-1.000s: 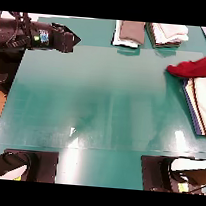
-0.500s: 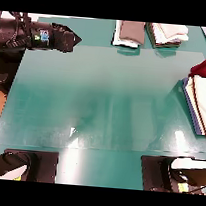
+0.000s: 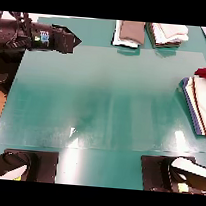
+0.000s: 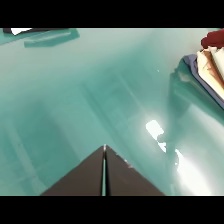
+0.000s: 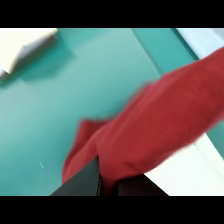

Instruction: Fold the shirts.

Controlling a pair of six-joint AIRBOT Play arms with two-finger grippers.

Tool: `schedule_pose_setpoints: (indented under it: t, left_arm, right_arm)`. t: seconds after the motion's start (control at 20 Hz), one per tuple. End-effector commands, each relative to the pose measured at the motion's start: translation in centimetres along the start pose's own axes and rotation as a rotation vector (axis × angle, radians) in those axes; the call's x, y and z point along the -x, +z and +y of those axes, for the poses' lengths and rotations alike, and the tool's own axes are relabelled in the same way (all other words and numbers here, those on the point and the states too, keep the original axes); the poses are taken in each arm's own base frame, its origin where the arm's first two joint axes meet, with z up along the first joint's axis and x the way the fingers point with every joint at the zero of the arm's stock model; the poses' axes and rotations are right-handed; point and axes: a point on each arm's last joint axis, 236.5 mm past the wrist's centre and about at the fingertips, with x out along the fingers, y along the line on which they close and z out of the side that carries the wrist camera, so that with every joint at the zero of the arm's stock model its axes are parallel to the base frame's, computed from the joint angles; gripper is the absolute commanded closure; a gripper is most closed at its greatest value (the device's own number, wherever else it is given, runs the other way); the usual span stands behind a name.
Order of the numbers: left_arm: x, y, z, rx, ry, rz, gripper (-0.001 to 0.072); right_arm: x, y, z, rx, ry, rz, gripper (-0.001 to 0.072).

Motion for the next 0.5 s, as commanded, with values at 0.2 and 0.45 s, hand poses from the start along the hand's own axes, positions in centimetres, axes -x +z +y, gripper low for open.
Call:
schedule_pose_setpoints:
  t: [0.2, 0.45]
  left_arm:
    - [0.0, -0.7, 0.0, -0.028, 0.001, 0.029, 0.0674]
    - [0.0, -0.9, 0.0, -0.027, 0.0, 0.039, 0.0674]
  right_arm:
    - [3.0, -13.8, -10.9, -0.012, -0.352, 0.264, 0.0696]
    - [3.0, -18.1, -13.3, -0.053, -0.404, 0.337, 0.0367]
